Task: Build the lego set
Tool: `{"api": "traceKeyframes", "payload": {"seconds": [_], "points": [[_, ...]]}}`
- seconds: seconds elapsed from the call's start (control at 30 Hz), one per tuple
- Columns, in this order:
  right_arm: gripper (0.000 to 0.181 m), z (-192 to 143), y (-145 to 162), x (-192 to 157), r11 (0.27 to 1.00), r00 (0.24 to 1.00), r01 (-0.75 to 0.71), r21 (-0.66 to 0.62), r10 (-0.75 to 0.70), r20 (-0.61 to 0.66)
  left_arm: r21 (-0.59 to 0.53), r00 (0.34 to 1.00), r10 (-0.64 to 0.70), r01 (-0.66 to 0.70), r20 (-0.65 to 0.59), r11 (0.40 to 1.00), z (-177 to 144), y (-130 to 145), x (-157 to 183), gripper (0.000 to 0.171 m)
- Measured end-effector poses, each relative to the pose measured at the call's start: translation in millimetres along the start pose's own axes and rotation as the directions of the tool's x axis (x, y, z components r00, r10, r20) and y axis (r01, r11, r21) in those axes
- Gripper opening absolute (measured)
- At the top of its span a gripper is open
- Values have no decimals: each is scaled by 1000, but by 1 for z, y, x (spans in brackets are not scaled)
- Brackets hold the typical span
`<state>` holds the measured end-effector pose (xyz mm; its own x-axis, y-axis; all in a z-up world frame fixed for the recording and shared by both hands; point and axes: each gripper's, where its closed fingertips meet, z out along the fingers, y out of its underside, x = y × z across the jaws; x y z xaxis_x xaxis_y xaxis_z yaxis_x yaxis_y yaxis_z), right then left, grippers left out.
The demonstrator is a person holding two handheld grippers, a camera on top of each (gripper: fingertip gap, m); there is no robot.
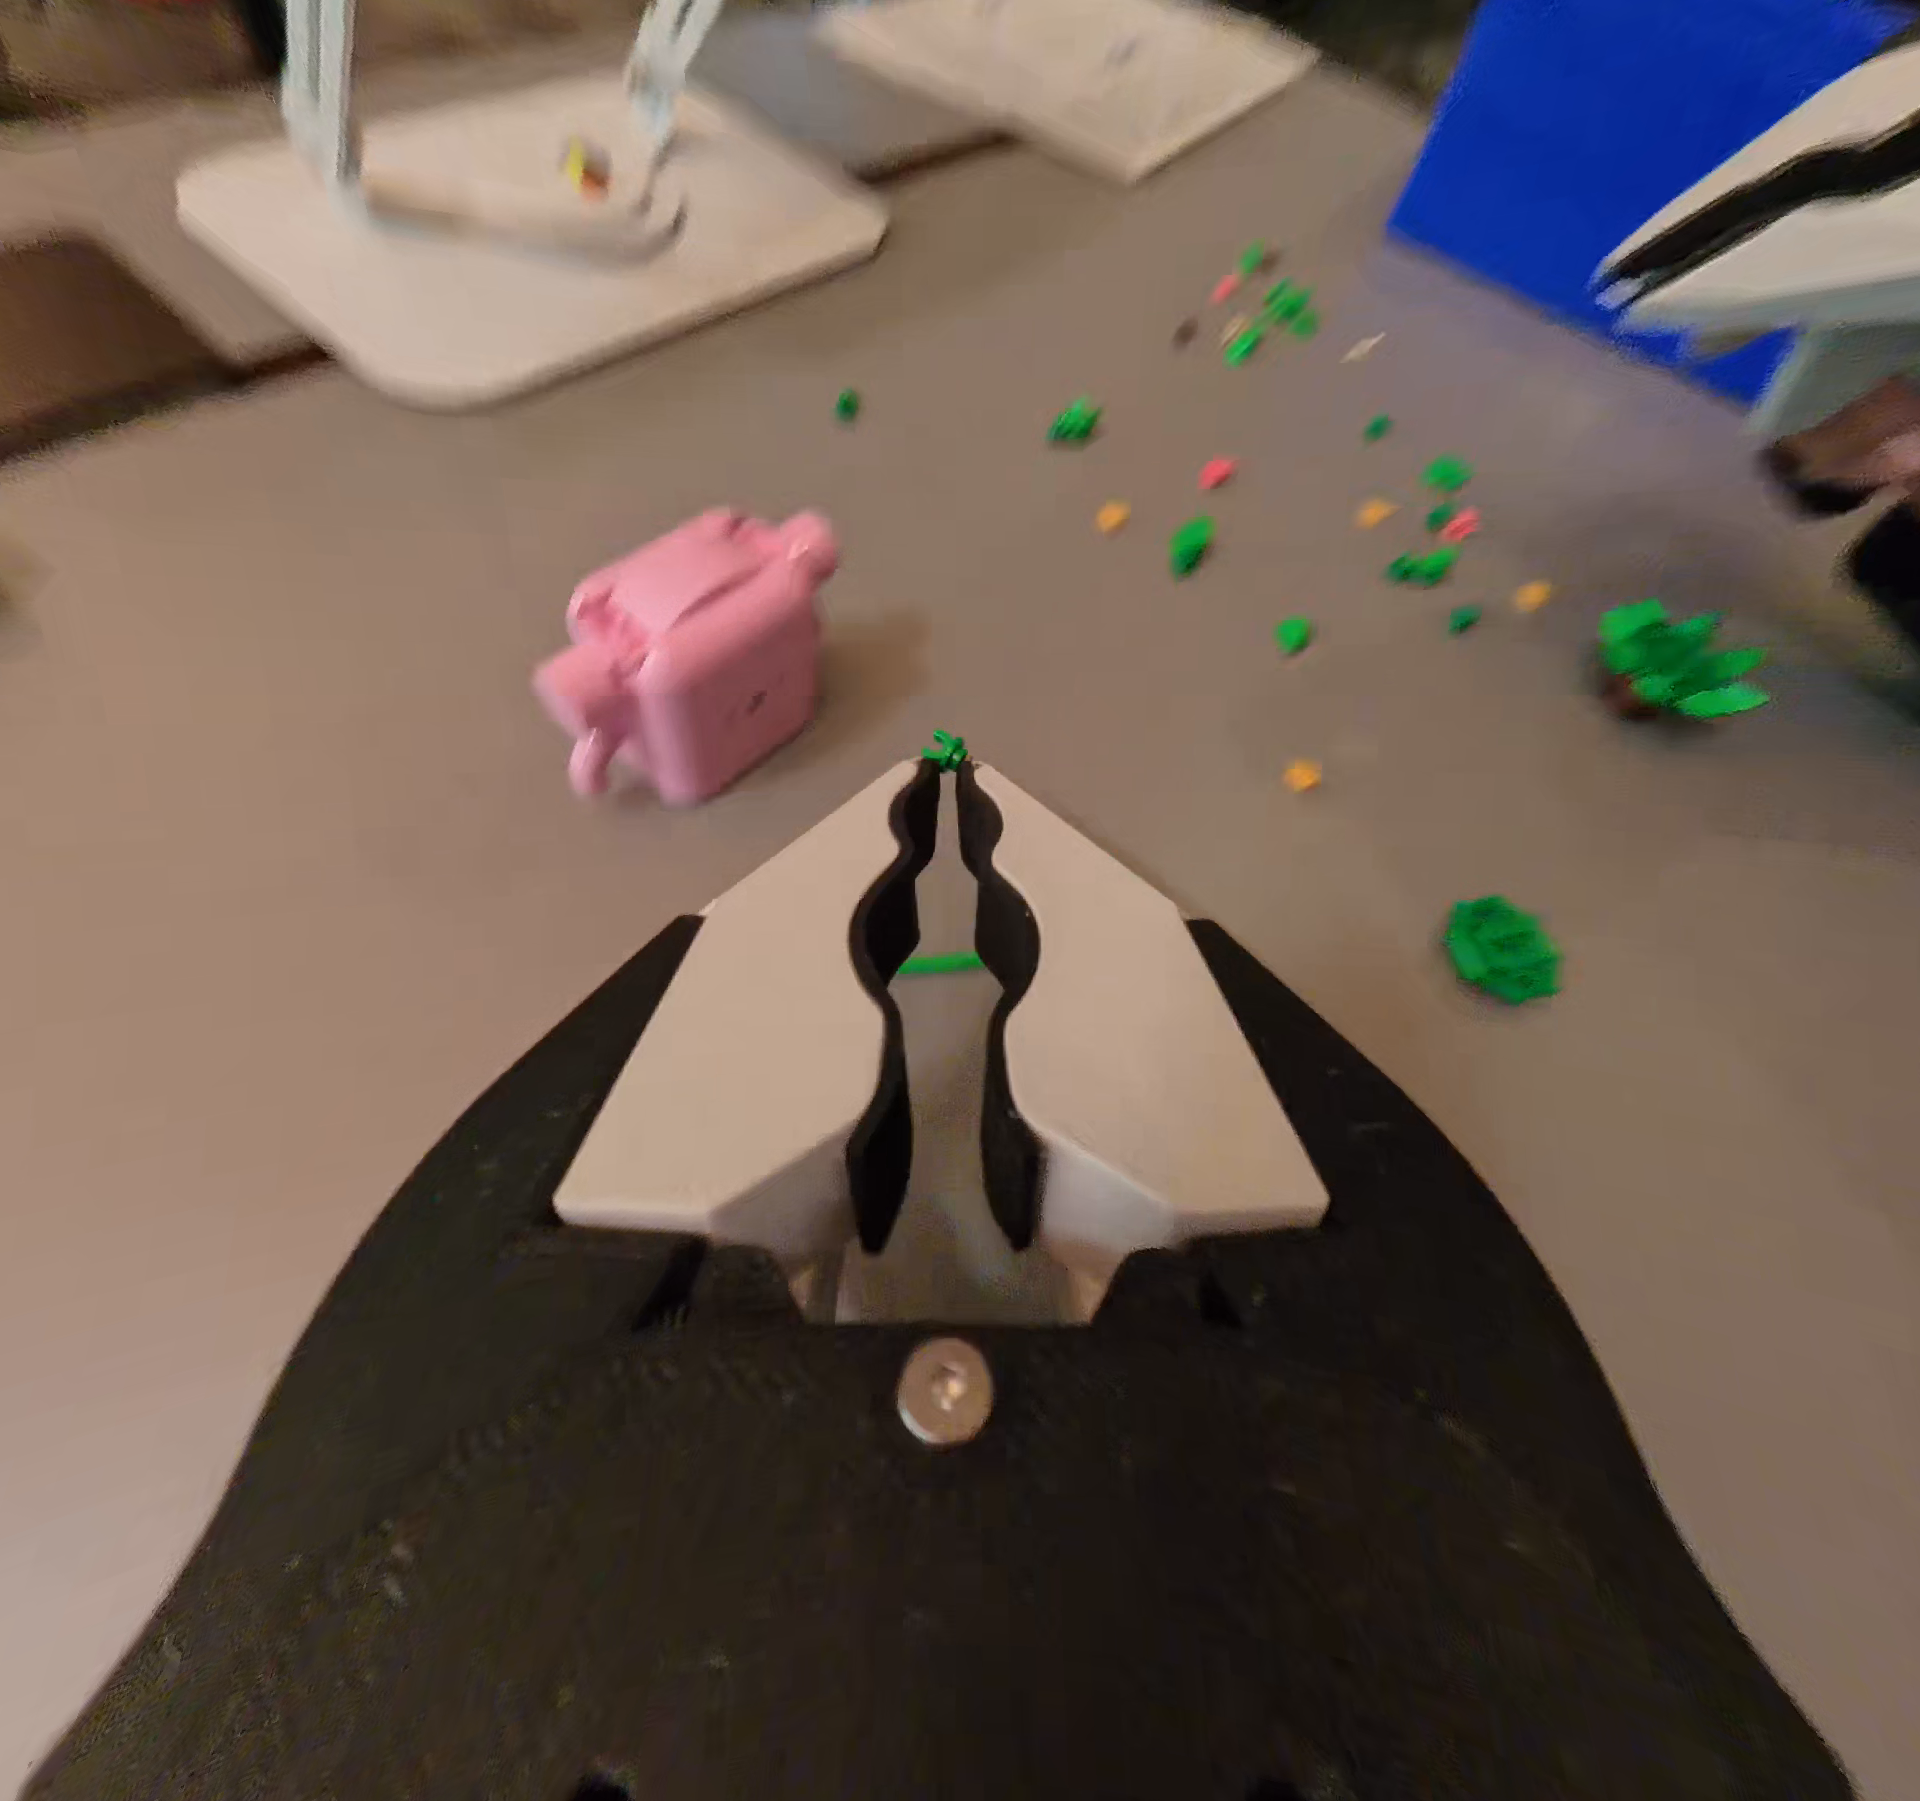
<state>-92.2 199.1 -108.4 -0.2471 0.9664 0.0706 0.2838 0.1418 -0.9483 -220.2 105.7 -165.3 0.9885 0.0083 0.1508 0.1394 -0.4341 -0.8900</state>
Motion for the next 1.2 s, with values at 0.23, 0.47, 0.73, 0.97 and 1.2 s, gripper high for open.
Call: {"api": "traceKeyframes", "payload": {"seconds": [0.23, 0.47, 0.73, 0.97, 1.2], "points": [[21, 14, -34, -67, 934, 897, -335, 124, 276, 345, 311, 975, 223, -206, -20, 928, -7, -47, 76, 0], [18, 23, -31, -73, 813, 734, -579, 60, 488, 473, 423, 943, 332, -312, 29, 850, -12, -59, 121, 0], [7, 24, -34, -80, 766, 661, -642, 36, 529, 532, 420, 911, 402, -401, 92, 814, -11, -57, 131, 0], [1, 22, -35, -79, 749, 639, -662, 39, 536, 551, 423, 900, 423, -426, 108, 800, -11, -56, 133, 0], [0, 22, -34, -79, 754, 639, -657, 30, 534, 554, 419, 887, 447, -453, 119, 787, -11, -55, 134, 0]]}}
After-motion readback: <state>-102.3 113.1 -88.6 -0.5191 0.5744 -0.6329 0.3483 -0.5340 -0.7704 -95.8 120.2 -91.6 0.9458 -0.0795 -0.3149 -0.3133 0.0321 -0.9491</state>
